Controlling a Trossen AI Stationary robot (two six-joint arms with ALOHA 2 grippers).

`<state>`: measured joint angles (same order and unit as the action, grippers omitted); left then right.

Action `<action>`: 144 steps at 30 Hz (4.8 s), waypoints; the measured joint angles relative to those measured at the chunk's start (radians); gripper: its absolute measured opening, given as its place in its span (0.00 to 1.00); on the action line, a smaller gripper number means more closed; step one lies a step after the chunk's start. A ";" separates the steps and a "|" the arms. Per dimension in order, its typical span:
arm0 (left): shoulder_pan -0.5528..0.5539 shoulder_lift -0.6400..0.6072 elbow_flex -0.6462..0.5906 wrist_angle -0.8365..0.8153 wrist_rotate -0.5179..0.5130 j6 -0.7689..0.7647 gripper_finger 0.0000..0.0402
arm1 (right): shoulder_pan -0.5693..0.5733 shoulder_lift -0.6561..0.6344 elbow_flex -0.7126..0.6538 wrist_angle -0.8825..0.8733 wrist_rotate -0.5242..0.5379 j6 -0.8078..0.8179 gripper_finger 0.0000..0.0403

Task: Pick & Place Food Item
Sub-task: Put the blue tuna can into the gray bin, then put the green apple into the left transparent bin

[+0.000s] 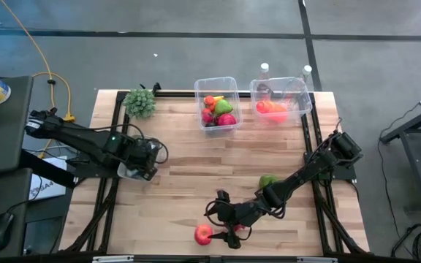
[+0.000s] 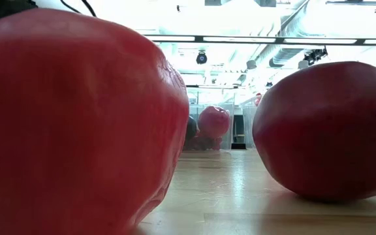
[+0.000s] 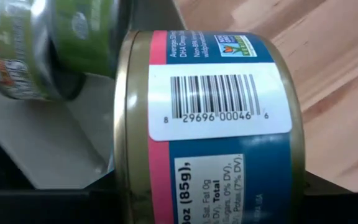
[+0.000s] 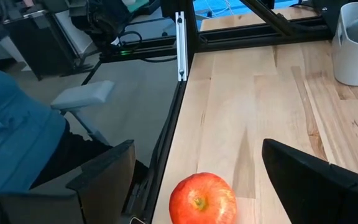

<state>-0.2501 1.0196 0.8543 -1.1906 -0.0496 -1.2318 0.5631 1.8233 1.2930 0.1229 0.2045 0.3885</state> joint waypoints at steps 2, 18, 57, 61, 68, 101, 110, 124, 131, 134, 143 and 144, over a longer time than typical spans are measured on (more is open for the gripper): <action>0.005 -0.002 0.000 -0.013 -0.006 0.028 0.44 | 0.000 0.000 0.000 0.000 0.001 0.000 0.84; 0.020 0.004 -0.024 -0.009 0.062 0.031 0.44 | 0.000 0.026 -0.001 -0.006 0.003 0.036 0.84; 0.266 0.005 -0.075 -0.013 0.087 0.118 0.49 | -0.002 0.051 0.000 0.047 -0.021 0.007 0.84; 0.305 0.005 -0.073 -0.016 0.088 0.119 0.48 | -0.002 0.051 0.000 0.055 -0.021 0.007 0.84; 0.398 0.005 -0.071 -0.025 0.129 0.118 0.48 | -0.002 0.051 0.000 0.065 -0.021 0.007 0.84; 0.510 0.006 -0.074 -0.042 0.044 0.333 0.48 | 0.000 0.050 0.000 0.069 -0.021 0.001 0.84; 0.450 0.005 -0.102 -0.031 0.014 0.221 0.47 | 0.000 0.050 0.000 0.068 -0.021 0.000 0.84; 0.451 0.022 -0.104 -0.045 0.023 0.330 0.62 | 0.000 0.050 0.000 0.068 -0.021 0.003 0.84; 0.474 0.010 -0.091 -0.065 0.048 0.380 0.70 | 0.000 0.050 0.000 0.069 -0.019 0.003 0.84; 0.480 -0.003 -0.059 -0.100 0.019 0.371 0.70 | 0.000 0.050 0.000 0.069 0.002 0.003 0.84; 0.443 -0.057 0.128 -0.161 -0.174 0.398 0.70 | 0.000 0.050 0.000 0.069 0.006 0.003 0.84; 0.429 -0.062 0.142 -0.154 -0.182 0.405 0.70 | 0.000 0.050 0.000 0.069 0.005 0.003 0.84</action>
<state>0.1785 0.9572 0.9965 -1.3448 -0.2316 -0.8272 0.5632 1.8729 1.2926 0.1917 0.2095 0.3920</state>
